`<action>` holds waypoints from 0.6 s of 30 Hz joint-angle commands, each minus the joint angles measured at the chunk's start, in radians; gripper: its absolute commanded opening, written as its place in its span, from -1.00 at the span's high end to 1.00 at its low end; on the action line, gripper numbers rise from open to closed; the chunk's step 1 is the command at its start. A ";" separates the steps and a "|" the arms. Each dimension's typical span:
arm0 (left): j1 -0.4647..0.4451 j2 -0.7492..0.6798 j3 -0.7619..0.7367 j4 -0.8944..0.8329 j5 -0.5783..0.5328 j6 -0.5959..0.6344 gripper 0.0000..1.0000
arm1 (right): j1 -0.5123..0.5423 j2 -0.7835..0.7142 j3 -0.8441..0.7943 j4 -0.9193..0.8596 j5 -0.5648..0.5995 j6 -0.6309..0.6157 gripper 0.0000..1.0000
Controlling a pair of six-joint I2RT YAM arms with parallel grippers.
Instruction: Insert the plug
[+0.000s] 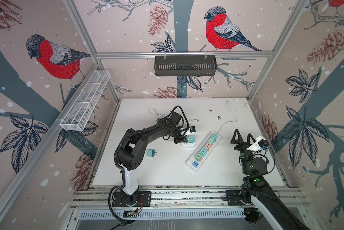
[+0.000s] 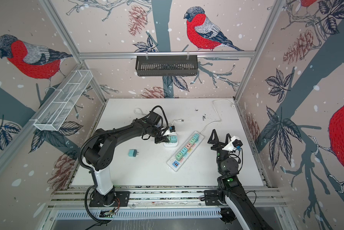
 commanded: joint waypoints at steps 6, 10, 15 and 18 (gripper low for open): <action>-0.056 0.018 0.030 -0.058 -0.043 -0.115 0.60 | 0.002 0.004 -0.153 0.044 -0.002 -0.006 -0.99; -0.057 -0.025 0.031 -0.010 -0.049 -0.160 -0.98 | 0.004 0.012 -0.150 0.047 -0.002 -0.008 -0.99; -0.055 -0.179 0.009 0.120 -0.081 -0.293 -0.98 | 0.004 0.025 -0.146 0.050 0.002 -0.007 -0.99; -0.040 -0.296 -0.018 0.250 -0.188 -0.474 -0.98 | 0.005 0.030 -0.145 0.051 0.002 -0.008 -0.99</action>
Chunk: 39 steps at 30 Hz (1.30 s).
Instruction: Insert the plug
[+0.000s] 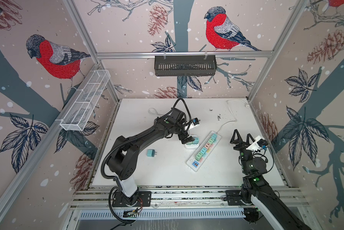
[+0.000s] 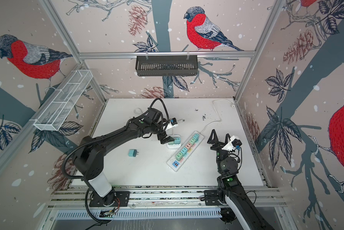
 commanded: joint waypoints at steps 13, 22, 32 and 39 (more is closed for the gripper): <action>0.196 -0.184 -0.239 0.493 -0.464 -0.467 -0.95 | 0.004 -0.004 -0.144 0.036 0.011 -0.003 -1.00; 0.233 0.147 0.023 0.327 -0.790 -0.687 -0.65 | 0.005 -0.003 -0.144 0.034 0.017 -0.001 -0.99; 0.230 0.508 0.524 -0.213 -0.939 -1.154 -0.35 | 0.007 -0.002 -0.144 0.036 0.017 -0.003 -0.99; 0.222 0.678 0.740 -0.446 -0.943 -1.287 -0.27 | 0.008 -0.002 -0.144 0.036 0.014 -0.004 -0.99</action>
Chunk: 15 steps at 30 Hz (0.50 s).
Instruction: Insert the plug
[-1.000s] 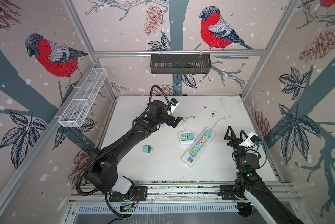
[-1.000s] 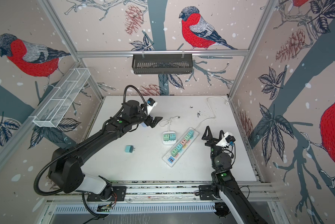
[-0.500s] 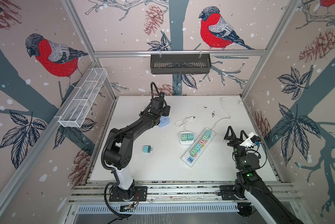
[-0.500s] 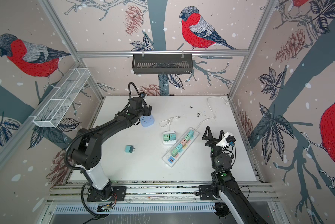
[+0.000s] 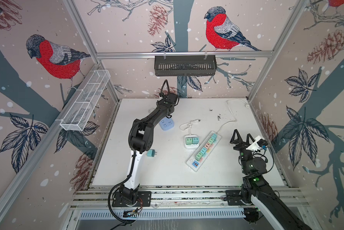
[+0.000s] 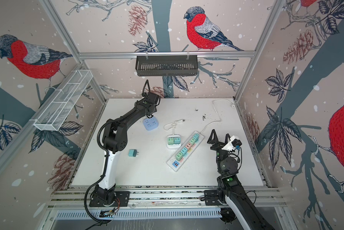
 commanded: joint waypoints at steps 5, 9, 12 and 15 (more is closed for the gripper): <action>-0.002 0.048 0.009 -0.123 0.000 -0.094 -0.27 | 0.002 0.000 -0.144 0.035 0.005 -0.006 -0.99; -0.003 0.056 0.008 -0.134 0.001 -0.098 -0.27 | 0.002 -0.001 -0.144 0.034 0.006 -0.006 -0.99; -0.003 0.053 -0.005 -0.147 0.016 -0.104 -0.27 | 0.002 0.000 -0.144 0.035 0.005 -0.005 -0.99; -0.003 0.050 -0.029 -0.150 0.053 -0.090 -0.26 | 0.002 -0.001 -0.144 0.034 0.003 -0.006 -0.99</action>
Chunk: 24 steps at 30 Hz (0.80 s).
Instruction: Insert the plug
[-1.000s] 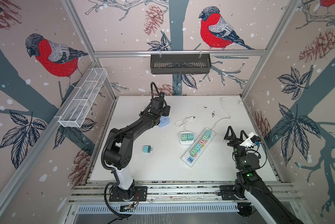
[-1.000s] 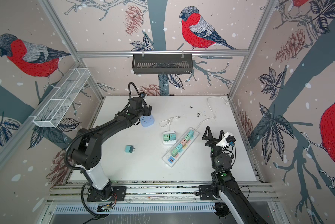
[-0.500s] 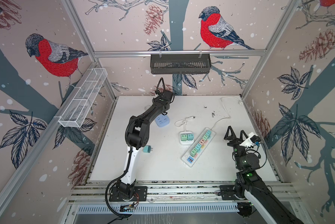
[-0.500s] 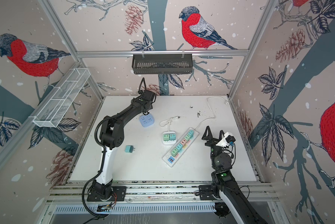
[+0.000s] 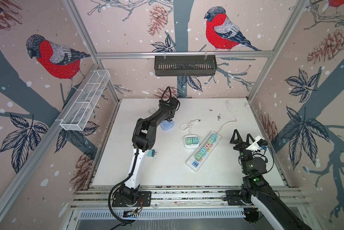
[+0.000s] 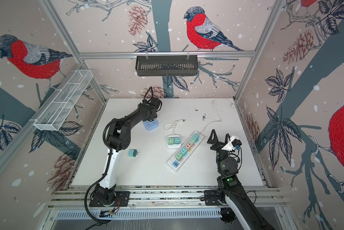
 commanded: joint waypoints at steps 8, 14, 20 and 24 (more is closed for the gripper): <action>-0.010 -0.108 -0.204 0.077 0.181 0.073 -0.25 | 0.002 0.000 -0.144 0.036 0.004 -0.005 -0.99; -0.060 -0.257 -0.385 0.113 0.168 0.108 -0.25 | 0.002 0.002 -0.142 0.037 0.005 -0.005 -0.99; -0.112 -0.363 -0.534 0.157 0.179 0.127 -0.23 | 0.004 0.003 -0.143 0.036 0.005 -0.007 -0.99; -0.114 -0.384 -0.570 0.159 0.170 0.135 -0.22 | 0.004 0.004 -0.143 0.036 0.008 -0.005 -0.99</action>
